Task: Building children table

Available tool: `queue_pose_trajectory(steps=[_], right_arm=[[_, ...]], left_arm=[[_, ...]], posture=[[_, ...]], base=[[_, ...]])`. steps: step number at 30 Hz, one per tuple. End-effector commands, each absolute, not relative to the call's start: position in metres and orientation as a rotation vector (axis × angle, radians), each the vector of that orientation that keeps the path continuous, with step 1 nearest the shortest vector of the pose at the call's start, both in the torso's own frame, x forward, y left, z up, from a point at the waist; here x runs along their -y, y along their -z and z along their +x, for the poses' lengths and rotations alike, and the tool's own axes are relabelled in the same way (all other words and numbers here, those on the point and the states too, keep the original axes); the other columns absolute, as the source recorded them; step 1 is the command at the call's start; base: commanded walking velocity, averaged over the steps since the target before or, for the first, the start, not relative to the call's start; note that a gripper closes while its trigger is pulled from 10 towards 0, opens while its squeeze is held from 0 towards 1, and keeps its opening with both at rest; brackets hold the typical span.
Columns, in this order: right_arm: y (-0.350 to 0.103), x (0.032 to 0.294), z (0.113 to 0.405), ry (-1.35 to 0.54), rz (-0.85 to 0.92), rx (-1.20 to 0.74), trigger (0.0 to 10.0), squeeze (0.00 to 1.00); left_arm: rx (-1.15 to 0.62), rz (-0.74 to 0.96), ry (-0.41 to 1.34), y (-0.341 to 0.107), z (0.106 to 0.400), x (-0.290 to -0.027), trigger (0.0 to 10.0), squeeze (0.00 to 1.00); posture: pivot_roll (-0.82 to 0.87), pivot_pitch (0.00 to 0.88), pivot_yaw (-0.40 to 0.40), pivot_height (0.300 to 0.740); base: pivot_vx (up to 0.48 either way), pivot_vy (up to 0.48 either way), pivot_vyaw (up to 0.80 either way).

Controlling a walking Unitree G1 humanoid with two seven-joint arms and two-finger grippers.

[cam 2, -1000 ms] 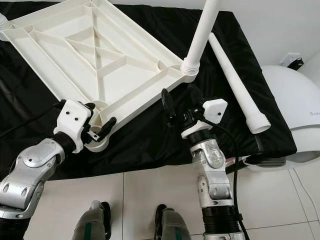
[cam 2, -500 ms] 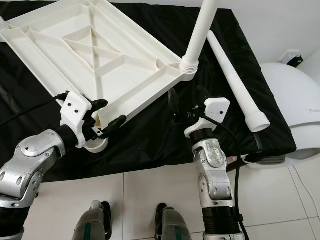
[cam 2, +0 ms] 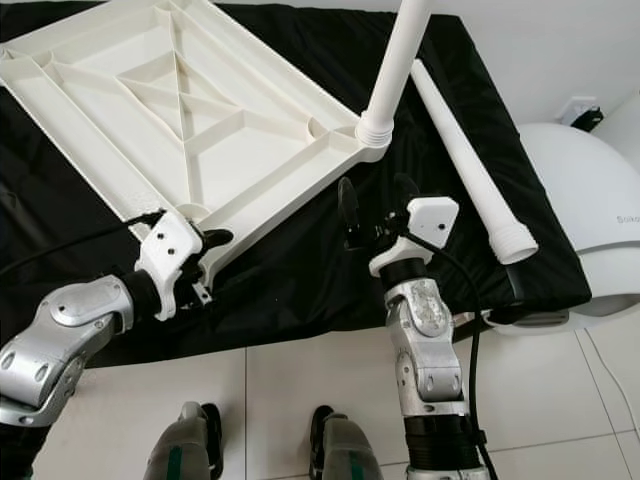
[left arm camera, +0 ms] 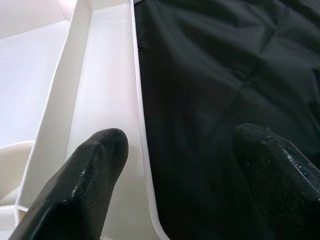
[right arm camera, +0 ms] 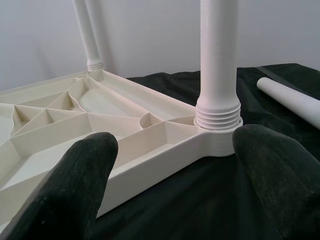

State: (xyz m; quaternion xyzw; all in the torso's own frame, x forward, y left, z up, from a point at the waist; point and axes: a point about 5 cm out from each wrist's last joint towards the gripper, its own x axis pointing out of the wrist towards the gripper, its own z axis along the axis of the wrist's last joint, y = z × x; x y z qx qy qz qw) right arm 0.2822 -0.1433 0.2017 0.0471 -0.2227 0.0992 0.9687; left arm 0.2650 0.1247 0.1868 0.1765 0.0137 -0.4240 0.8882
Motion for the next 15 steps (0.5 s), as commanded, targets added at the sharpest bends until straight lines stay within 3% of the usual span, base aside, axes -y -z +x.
queue_pose_trajectory(steps=[1, 11, 12, 13, 15], right_arm=[[-0.201, 0.143, 0.280, -0.196, 0.090, 0.443, 10.0, 0.00], [-0.201, 0.143, 0.279, -0.186, 0.089, 0.436, 10.0, 0.00], [-0.201, 0.143, 0.279, -0.184, 0.088, 0.435, 10.0, 0.00], [-0.201, 0.143, 0.279, -0.182, 0.087, 0.435, 10.0, 0.00], [-0.201, 0.142, 0.279, -0.181, 0.086, 0.434, 10.0, 0.00]], left_arm=[[-0.128, 0.376, 0.842, -0.171, 0.269, -0.132, 10.0, 0.00], [-0.230, 0.393, 0.677, -0.175, 0.291, -0.141, 10.0, 0.00], [-0.243, 0.375, 0.653, -0.178, 0.295, -0.142, 4.8, 0.00], [-0.249, 0.365, 0.640, -0.180, 0.298, -0.143, 4.8, 0.00], [-0.271, 0.350, 0.635, -0.185, 0.301, -0.143, 3.8, 0.00]], posture=[[0.07, 0.211, -0.009, 0.740], [0.08, 0.219, -0.002, 0.740], [0.08, 0.225, -0.001, 0.740], [0.08, 0.225, -0.001, 0.740], [0.08, 0.228, 0.003, 0.740]], base=[[0.000, 0.000, 0.00], [0.000, 0.000, 0.00], [0.000, 0.000, 0.00], [0.000, 0.000, 0.00], [0.000, 0.000, 0.00]])
